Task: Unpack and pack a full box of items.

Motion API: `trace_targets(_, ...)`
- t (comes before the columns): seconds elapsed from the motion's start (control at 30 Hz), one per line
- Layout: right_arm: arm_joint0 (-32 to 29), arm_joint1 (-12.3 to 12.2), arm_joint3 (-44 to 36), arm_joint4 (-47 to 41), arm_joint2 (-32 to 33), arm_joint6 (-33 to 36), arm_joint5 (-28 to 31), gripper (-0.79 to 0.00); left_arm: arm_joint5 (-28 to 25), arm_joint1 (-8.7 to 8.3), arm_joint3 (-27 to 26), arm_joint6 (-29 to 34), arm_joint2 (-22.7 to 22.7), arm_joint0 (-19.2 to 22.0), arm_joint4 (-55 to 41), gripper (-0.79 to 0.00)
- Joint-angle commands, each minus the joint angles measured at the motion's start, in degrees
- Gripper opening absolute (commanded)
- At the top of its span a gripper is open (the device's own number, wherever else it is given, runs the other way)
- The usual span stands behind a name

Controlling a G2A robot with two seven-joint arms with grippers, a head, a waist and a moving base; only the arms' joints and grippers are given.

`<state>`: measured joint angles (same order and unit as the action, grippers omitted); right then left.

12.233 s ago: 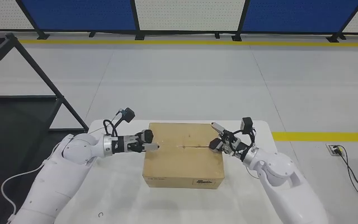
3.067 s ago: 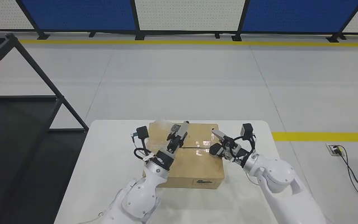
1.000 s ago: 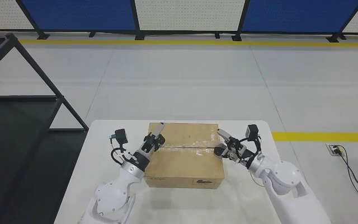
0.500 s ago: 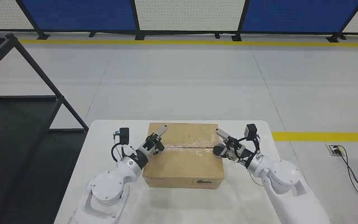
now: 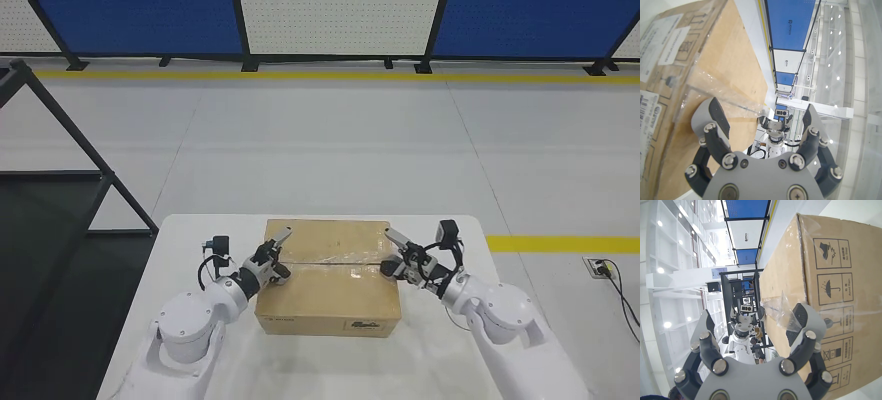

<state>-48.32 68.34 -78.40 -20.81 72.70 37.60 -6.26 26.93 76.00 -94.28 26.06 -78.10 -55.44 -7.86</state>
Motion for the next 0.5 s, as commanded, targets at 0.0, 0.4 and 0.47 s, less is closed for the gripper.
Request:
trace_targets(0.0, -0.1, 0.0, -0.1, 0.0, 0.1, 0.0, 0.0, 0.000, -0.2, -0.02, 0.6, 0.0, -0.3, 0.2, -1.0, 0.000)
trace_targets(0.4, -3.8, -1.0, -4.0, 0.6, 4.3, -0.4, -0.4, 0.000, -0.7, -0.26, 1.0, -0.6, -0.2, 0.2, -2.2, 0.000)
trace_targets(0.47, -5.1, -1.3, -5.8, 1.0, 5.6, 0.0, -1.3, 0.000, -0.7, -0.30, 0.9, -0.9, -0.2, 0.1, -2.4, 0.000)
